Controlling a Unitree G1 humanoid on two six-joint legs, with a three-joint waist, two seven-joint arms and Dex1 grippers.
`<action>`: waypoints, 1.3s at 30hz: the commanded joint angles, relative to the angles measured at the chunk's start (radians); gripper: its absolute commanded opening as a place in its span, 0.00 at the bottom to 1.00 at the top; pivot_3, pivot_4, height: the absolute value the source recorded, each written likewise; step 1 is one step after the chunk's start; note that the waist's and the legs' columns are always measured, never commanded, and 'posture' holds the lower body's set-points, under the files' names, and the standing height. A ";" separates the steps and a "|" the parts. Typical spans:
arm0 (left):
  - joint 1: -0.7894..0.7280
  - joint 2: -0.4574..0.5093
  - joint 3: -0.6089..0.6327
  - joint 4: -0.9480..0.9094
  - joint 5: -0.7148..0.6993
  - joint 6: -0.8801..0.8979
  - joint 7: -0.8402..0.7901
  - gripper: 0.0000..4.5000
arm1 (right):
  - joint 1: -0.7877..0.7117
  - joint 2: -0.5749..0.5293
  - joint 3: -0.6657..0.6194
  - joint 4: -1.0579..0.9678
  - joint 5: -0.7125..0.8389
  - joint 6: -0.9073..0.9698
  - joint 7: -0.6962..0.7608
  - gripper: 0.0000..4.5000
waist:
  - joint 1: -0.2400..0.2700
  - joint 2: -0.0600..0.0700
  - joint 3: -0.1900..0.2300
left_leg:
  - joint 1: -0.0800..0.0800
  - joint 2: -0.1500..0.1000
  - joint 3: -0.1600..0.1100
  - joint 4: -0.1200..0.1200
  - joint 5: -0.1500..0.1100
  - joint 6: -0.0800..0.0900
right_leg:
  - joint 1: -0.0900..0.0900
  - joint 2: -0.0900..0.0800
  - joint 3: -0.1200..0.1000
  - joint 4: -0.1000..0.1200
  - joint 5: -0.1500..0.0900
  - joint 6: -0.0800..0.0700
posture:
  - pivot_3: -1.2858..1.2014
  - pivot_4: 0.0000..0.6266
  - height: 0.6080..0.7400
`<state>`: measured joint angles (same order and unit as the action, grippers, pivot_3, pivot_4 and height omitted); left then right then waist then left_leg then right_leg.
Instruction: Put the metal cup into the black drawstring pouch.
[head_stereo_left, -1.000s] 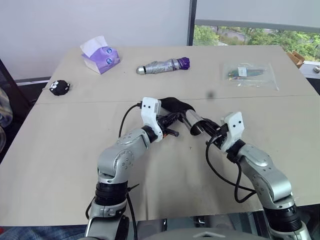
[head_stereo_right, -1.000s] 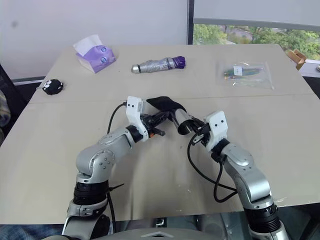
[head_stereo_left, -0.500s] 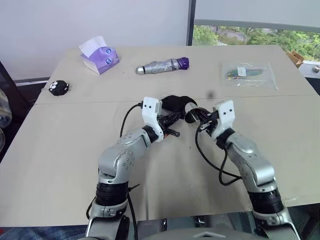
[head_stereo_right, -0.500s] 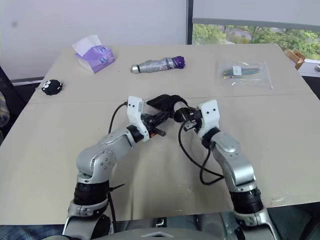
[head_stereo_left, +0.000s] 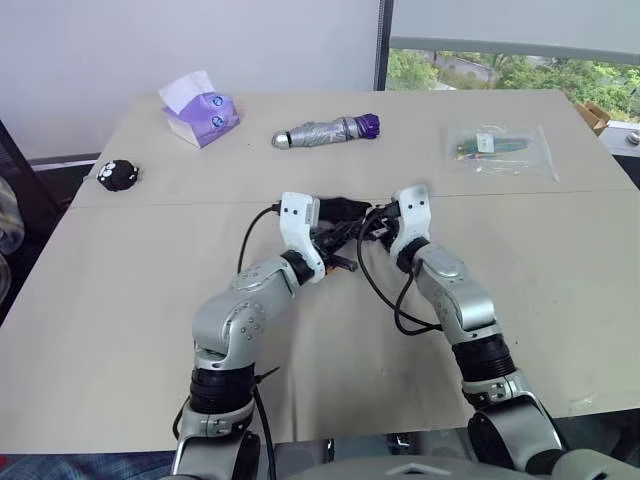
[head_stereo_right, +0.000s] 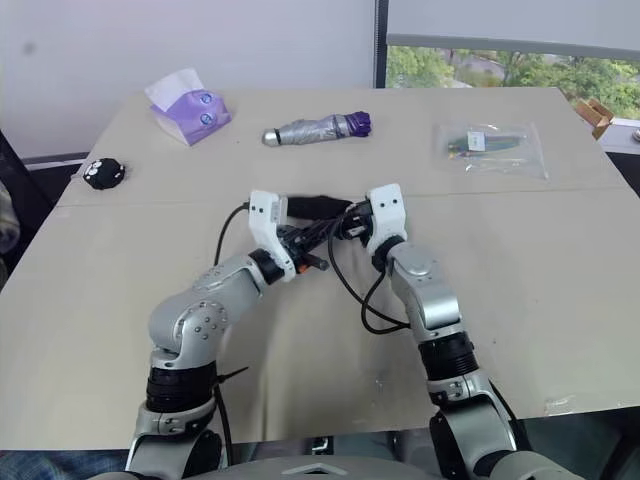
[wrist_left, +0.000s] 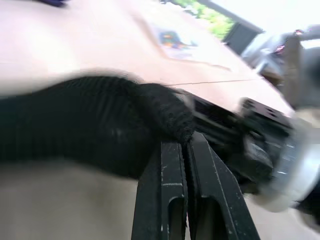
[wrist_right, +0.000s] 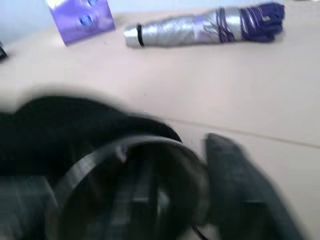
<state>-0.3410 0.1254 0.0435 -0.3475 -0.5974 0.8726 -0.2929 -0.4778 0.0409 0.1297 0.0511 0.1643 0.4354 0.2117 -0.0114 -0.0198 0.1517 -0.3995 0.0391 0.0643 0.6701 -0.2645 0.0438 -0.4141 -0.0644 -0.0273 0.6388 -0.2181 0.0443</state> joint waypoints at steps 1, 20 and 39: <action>-0.024 -0.021 0.069 -0.013 -0.054 0.005 0.039 0.00 | 0.031 -0.032 0.027 -0.149 0.012 0.007 0.051 0.78 | -0.001 0.000 0.000 | 0.000 0.000 0.000 0.000 0.000 0.000 | 0.000 0.000 0.000 0.000 0.000 0.000 | 0.52 0.24 1.00; -0.086 -0.040 0.153 0.038 -0.149 0.028 0.098 0.00 | 0.106 -0.185 0.086 0.016 -0.077 -0.150 0.166 0.78 | -0.004 -0.002 0.001 | 0.002 -0.001 -0.001 0.000 0.000 0.000 | 0.000 0.003 0.000 0.001 0.000 -0.001 | 0.52 0.24 1.00; -0.078 -0.029 0.159 0.012 -0.216 0.032 0.133 0.00 | -0.015 -0.089 0.004 0.320 -0.191 -0.329 -0.026 0.19 | 0.002 -0.002 0.001 | 0.000 -0.001 -0.002 -0.001 0.002 -0.003 | 0.000 0.000 -0.002 0.001 0.000 0.000 | 0.52 0.24 1.00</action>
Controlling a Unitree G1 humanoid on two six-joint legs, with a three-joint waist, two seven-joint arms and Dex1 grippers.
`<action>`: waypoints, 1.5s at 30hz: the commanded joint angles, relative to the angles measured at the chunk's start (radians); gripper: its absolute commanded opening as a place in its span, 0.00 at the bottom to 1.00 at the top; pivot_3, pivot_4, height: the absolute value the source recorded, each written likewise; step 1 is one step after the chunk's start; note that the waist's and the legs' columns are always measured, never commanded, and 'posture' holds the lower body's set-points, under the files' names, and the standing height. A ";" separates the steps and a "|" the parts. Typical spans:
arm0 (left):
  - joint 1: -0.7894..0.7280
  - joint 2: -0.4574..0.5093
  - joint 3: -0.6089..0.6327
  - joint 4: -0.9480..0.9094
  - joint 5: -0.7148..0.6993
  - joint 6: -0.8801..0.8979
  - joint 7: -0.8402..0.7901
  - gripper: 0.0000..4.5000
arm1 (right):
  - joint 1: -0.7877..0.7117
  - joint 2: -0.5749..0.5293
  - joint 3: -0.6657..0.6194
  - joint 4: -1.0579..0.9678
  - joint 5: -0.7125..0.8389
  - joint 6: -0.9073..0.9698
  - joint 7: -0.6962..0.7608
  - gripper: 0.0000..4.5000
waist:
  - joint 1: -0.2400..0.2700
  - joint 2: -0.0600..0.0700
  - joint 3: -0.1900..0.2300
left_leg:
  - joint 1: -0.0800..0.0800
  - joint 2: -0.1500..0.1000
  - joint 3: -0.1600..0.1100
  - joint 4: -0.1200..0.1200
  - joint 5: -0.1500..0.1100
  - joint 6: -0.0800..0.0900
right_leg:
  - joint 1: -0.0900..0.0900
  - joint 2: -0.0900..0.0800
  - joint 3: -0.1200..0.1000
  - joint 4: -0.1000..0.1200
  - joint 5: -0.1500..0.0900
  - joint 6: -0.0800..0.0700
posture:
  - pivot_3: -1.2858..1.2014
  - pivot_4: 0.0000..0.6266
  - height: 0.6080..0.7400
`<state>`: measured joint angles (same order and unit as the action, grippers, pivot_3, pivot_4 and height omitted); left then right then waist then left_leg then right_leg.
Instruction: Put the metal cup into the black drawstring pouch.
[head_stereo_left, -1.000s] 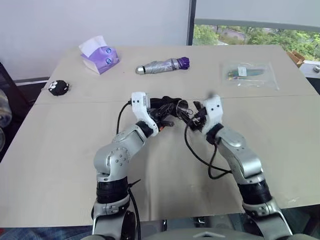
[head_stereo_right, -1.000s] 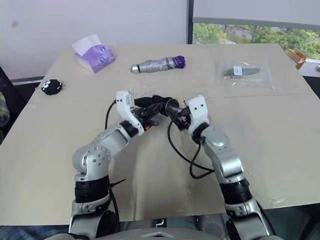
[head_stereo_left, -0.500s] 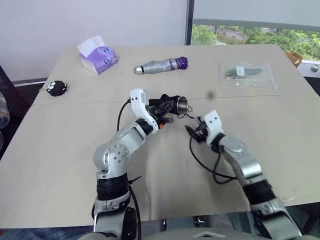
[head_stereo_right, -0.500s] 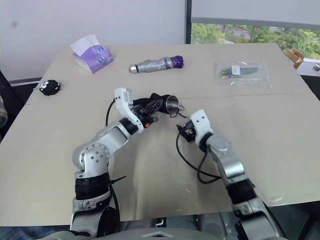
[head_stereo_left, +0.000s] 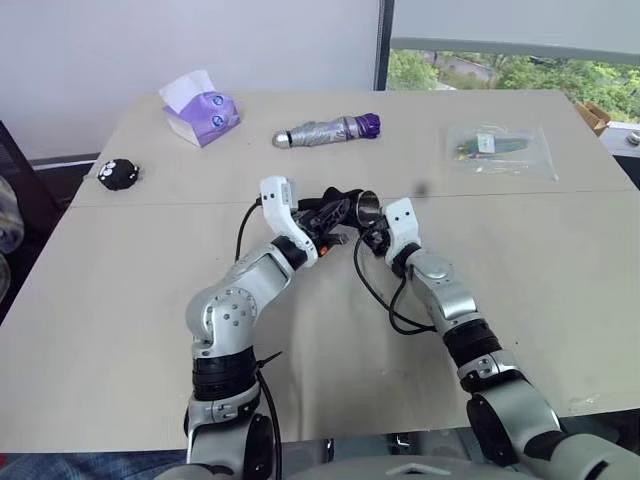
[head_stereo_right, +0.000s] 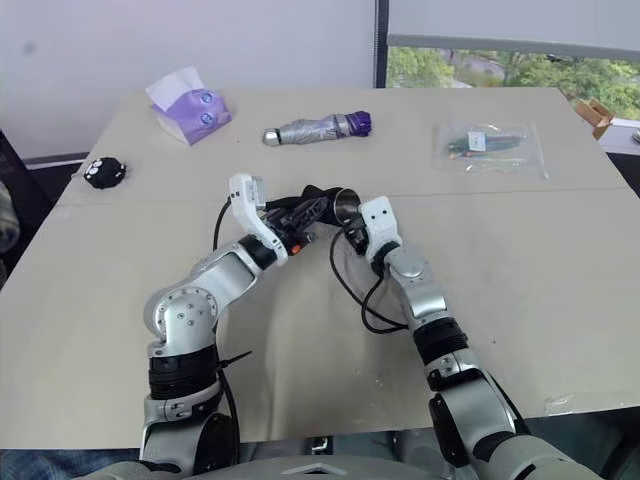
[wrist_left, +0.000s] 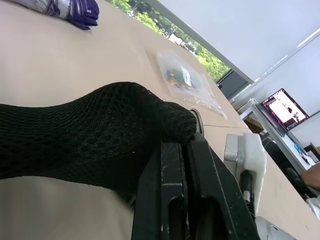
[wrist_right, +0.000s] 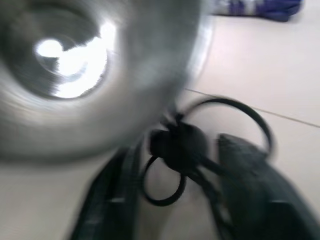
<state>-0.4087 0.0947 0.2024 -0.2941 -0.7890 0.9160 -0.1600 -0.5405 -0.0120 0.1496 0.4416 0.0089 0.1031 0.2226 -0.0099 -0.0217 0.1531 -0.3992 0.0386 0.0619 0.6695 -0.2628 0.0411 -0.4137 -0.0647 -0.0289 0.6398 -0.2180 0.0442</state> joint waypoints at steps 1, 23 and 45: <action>-0.011 0.001 0.000 -0.040 -0.024 -0.013 0.001 0.00 | 0.067 -0.047 -0.016 -0.100 -0.045 0.010 -0.043 0.14 | 0.001 0.000 0.000 | 0.000 0.000 0.000 0.000 0.000 0.000 | 0.000 0.000 0.000 0.000 0.000 0.000 | 0.52 0.24 1.00; -0.033 -0.051 0.043 -0.048 -0.149 -0.142 -0.071 0.29 | -0.042 -0.323 -0.118 -0.708 0.008 0.191 0.083 0.00 | -0.001 0.001 0.003 | 0.000 0.000 0.000 -0.001 -0.001 0.001 | 0.000 0.002 0.000 -0.002 0.000 0.000 | 0.52 0.24 1.00; -0.146 0.161 -0.239 -0.093 0.125 -0.321 -0.292 0.99 | -0.190 -0.443 0.056 -0.759 -0.183 0.070 0.207 0.00 | -0.001 0.002 0.004 | -0.001 -0.001 0.001 -0.001 -0.001 0.001 | 0.000 0.002 0.000 -0.005 0.000 0.000 | 0.52 0.24 1.00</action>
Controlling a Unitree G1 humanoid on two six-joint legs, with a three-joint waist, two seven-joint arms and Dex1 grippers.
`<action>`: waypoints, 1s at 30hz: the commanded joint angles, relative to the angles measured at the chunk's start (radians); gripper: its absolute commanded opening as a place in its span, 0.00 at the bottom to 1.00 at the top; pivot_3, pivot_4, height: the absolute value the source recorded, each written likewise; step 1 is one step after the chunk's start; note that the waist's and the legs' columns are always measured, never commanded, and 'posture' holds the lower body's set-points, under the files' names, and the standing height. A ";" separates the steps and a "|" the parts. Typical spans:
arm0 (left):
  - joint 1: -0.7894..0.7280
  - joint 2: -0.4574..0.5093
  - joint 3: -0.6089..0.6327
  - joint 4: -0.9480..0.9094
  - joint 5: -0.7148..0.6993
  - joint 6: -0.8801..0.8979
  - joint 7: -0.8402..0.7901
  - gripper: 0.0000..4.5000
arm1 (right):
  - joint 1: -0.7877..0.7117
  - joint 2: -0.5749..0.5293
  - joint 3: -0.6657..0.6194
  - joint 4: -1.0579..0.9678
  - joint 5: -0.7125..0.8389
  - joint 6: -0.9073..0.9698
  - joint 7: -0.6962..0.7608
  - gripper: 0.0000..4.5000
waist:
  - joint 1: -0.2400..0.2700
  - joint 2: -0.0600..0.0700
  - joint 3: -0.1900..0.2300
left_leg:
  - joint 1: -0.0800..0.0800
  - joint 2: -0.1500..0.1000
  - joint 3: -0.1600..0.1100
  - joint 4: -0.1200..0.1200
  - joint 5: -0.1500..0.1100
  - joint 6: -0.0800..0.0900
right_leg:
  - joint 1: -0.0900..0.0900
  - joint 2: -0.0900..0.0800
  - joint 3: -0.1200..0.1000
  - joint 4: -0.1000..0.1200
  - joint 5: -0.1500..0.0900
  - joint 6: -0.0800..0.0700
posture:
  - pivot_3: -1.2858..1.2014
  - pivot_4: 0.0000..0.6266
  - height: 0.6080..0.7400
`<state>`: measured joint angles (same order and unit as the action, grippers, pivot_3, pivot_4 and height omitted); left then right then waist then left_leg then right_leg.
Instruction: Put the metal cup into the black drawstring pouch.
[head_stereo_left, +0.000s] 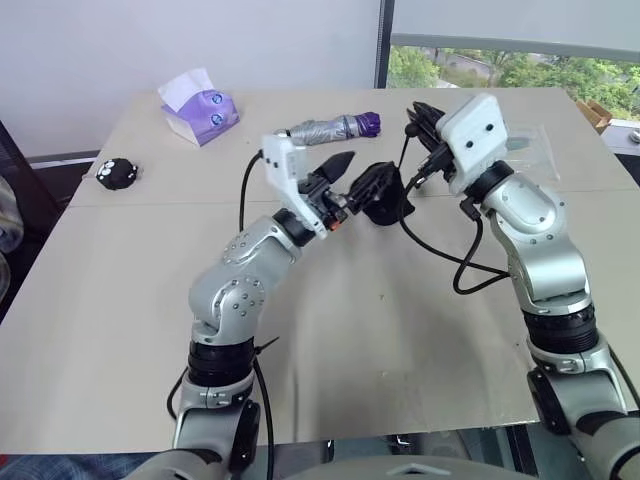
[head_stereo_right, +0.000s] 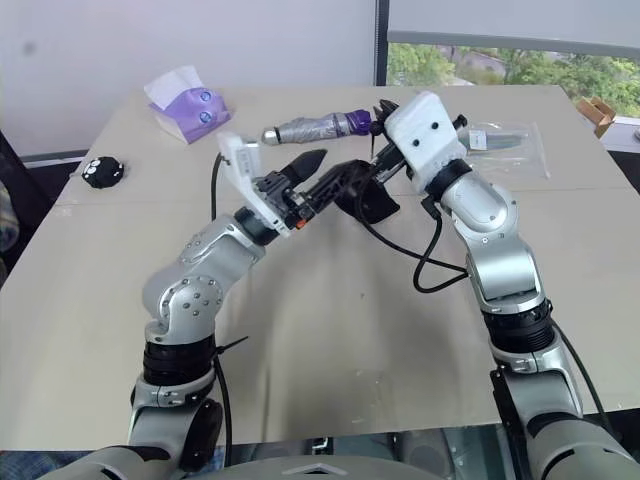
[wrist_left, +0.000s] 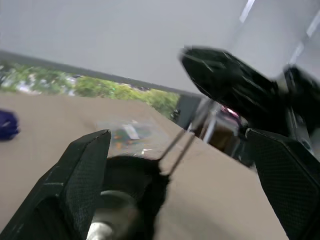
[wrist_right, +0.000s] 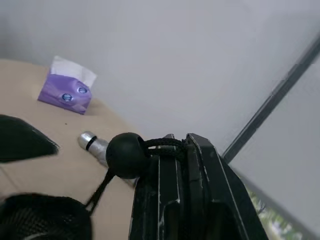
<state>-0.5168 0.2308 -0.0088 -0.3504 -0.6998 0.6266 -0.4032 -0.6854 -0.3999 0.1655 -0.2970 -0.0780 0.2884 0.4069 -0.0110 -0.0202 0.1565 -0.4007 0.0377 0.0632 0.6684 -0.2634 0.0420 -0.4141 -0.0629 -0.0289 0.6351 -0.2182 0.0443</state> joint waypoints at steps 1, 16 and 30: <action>-0.048 0.034 -0.035 -0.032 0.047 -0.037 -0.063 0.99 | -0.053 -0.076 0.060 -0.010 -0.133 -0.154 0.026 0.00 | 0.000 0.000 0.000 | 0.000 0.000 0.000 0.000 0.000 0.000 | 0.000 0.000 0.000 0.000 0.000 0.000 | 0.52 0.24 1.00; -0.134 0.028 -0.042 -0.086 0.069 0.038 -0.033 0.99 | -0.071 -0.136 0.140 0.122 -0.301 -0.442 0.093 0.00 | 0.000 -0.002 0.002 | 0.000 0.001 0.001 0.000 0.002 -0.004 | 0.000 0.000 0.000 -0.002 0.000 0.000 | 0.52 0.24 1.00; -0.121 0.030 -0.037 -0.072 0.067 0.055 -0.039 0.31 | -0.072 -0.113 0.105 0.165 -0.329 -0.495 0.108 0.00 | 0.000 -0.002 0.002 | 0.000 0.001 0.001 0.000 0.003 -0.005 | 0.000 0.000 0.000 -0.001 0.000 0.000 | 0.52 0.24 1.00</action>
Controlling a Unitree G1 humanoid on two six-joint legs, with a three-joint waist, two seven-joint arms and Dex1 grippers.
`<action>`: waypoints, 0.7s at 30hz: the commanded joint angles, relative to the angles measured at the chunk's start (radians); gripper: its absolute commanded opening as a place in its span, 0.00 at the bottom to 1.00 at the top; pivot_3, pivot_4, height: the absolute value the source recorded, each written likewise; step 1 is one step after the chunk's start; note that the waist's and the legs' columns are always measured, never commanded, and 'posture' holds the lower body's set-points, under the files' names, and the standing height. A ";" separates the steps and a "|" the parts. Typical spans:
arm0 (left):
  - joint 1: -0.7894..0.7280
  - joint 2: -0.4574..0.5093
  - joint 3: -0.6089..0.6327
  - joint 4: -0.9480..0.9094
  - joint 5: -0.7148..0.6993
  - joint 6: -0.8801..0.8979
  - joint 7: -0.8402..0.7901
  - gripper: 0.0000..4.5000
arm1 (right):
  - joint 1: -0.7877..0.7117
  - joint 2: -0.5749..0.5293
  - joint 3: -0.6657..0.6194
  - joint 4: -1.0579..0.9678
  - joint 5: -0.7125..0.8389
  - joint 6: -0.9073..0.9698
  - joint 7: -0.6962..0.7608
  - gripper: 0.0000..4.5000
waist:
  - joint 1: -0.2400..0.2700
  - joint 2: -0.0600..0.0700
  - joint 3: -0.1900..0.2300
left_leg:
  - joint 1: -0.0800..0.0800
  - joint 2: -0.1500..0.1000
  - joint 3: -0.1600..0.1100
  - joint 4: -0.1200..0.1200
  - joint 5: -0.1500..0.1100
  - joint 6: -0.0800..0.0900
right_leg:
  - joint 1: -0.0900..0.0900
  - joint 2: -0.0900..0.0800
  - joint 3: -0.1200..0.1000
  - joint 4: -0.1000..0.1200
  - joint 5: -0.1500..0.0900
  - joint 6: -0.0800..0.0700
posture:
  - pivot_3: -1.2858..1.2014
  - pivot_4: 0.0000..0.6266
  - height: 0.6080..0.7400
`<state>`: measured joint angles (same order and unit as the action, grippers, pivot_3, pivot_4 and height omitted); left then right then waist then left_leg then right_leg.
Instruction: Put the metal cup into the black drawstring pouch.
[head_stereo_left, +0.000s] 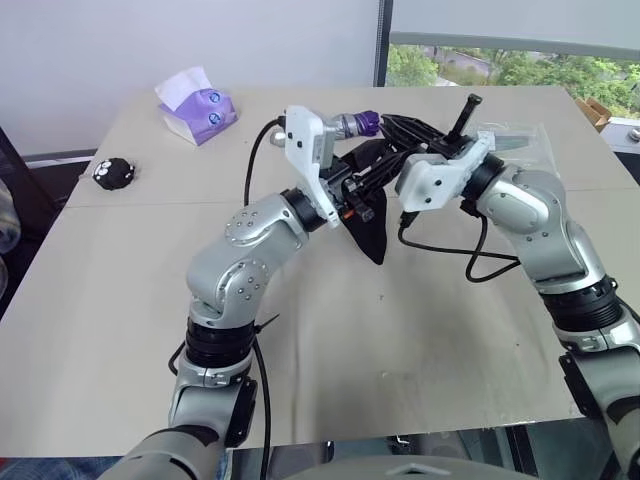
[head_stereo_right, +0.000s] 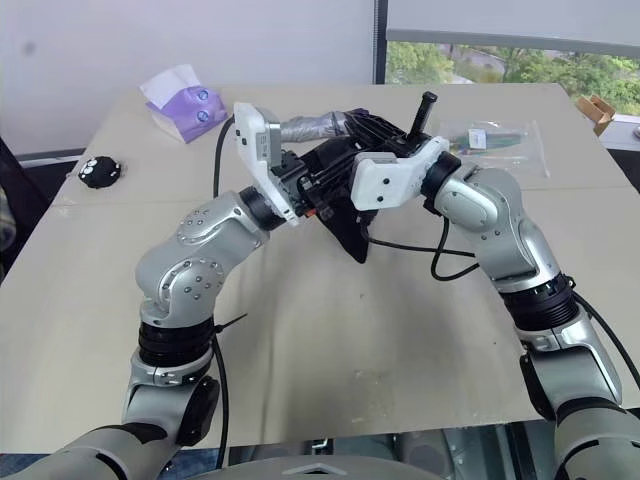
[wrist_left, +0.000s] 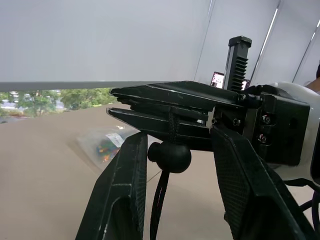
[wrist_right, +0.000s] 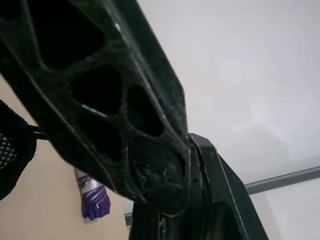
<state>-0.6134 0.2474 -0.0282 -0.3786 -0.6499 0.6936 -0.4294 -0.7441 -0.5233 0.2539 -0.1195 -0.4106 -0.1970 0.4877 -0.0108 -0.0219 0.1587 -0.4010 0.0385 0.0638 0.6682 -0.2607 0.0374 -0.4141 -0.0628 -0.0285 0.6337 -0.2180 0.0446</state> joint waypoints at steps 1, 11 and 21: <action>-0.022 0.014 -0.019 -0.042 0.018 -0.012 -0.012 0.31 | -0.014 0.012 0.013 -0.012 0.003 -0.010 0.025 0.00 | 0.000 0.000 0.000 | 0.000 0.000 0.000 0.000 0.000 0.000 | 0.000 0.000 0.000 0.000 0.000 0.000 | 0.52 0.24 1.00; 0.000 0.006 0.000 -0.039 0.003 -0.020 -0.004 0.42 | -0.021 0.015 -0.006 -0.002 -0.002 -0.013 0.020 0.00 | 0.000 0.000 0.000 | 0.000 0.000 0.000 0.000 0.000 0.000 | 0.000 0.000 0.000 0.000 0.000 0.000 | 0.52 0.24 1.00; 0.024 -0.009 0.028 -0.061 -0.031 -0.019 0.003 0.81 | -0.014 0.024 -0.008 0.000 -0.005 -0.010 0.027 0.00 | 0.000 0.000 0.000 | 0.000 0.000 0.000 0.000 0.000 0.000 | 0.000 0.000 0.000 0.000 0.000 0.000 | 0.52 0.24 1.00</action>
<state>-0.5867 0.2388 -0.0122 -0.3815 -0.6614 0.6888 -0.4196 -0.7441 -0.5014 0.2583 -0.1067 -0.4200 -0.2016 0.5163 -0.0107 -0.0218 0.1587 -0.4009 0.0385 0.0640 0.6685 -0.2606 0.0373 -0.4140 -0.0629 -0.0284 0.6341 -0.2180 0.0445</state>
